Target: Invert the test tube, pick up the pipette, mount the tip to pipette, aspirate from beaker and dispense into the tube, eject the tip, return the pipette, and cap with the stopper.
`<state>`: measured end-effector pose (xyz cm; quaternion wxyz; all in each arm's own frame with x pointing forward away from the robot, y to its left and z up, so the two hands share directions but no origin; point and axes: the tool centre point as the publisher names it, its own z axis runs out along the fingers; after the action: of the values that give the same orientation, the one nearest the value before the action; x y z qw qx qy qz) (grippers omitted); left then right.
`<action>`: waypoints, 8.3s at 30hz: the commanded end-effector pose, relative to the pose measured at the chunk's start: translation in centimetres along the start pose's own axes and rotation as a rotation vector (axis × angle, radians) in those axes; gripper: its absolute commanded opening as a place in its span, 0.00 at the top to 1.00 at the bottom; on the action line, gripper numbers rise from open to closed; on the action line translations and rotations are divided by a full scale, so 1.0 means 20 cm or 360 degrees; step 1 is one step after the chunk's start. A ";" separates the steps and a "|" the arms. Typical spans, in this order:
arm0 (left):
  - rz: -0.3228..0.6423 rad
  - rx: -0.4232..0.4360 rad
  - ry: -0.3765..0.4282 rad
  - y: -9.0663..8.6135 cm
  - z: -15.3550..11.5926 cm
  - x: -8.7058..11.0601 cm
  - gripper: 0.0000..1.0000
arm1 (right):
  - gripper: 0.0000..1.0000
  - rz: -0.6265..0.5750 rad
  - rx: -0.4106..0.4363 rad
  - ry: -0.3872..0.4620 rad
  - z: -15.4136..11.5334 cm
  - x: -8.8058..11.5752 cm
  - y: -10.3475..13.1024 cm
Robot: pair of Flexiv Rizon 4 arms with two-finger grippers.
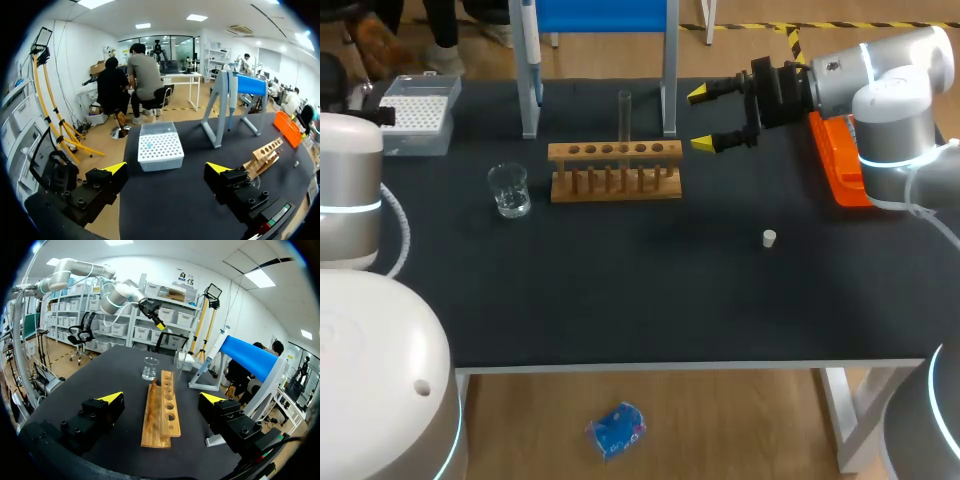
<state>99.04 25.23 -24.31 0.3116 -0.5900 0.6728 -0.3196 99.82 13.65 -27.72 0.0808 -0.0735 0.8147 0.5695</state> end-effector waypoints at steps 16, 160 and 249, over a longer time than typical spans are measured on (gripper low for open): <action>-0.0145 -0.0066 -0.0128 -0.05 0.44 -0.03 0.00 | 0.00 -0.0001 0.0001 0.0001 0.00 0.00 0.00; -0.0184 -0.0336 -0.0288 0.04 0.97 -0.19 0.62 | 0.00 -0.0001 0.0001 0.0001 0.00 0.00 0.00; 0.0646 0.0374 0.0728 -0.61 -0.19 0.33 1.00 | 0.00 -0.0001 0.0001 0.0001 0.00 0.00 0.00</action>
<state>105.11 16.26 -13.85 0.3507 -0.3591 0.7576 -0.4172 99.82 13.65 -27.71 0.0808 -0.0735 0.8147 0.5695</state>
